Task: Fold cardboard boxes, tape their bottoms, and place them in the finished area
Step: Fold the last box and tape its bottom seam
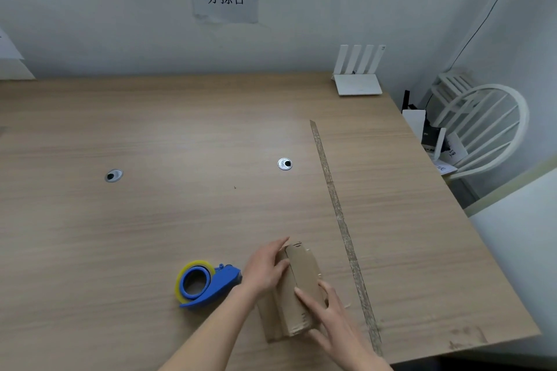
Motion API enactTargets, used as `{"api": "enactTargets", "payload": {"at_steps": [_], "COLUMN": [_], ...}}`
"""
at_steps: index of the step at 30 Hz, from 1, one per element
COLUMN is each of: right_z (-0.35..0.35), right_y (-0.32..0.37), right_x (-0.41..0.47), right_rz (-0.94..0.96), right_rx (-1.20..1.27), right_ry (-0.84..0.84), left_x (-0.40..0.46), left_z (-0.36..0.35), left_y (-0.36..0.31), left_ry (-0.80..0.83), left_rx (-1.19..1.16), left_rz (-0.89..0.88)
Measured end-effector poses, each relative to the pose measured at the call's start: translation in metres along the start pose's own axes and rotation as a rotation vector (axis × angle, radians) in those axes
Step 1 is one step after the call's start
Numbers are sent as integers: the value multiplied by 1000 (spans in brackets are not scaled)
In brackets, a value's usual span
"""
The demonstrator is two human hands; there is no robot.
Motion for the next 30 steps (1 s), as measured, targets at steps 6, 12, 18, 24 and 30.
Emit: {"api": "enactTargets", "payload": {"at_steps": [6, 12, 18, 24, 30], "right_z": [15, 18, 27, 50, 89], "right_y": [31, 27, 21, 35, 84], "right_x": [26, 25, 15, 10, 54], "right_rz": [-168, -131, -87, -31, 69], "right_rx": [41, 47, 23, 14, 305], "right_ry": [-174, -231, -313, -375, -203], "left_x": [-28, -73, -74, -79, -96], "left_z": [27, 27, 5, 24, 80], "left_y": [23, 107, 122, 137, 94], "left_ry": [-253, -272, -171, -131, -157], "left_rx": [192, 305, 505, 316, 65], "left_rz": [64, 369, 572, 448, 46]}}
Point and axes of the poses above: each hand's wrist, its own x-axis towards the middle knuckle, its own z-axis out of the back of the hand, y = z × x, the point moved 6 cm from there along x, towards the middle knuckle, and after that the axes turned 13 degrees about y, right-handed, at the moved point
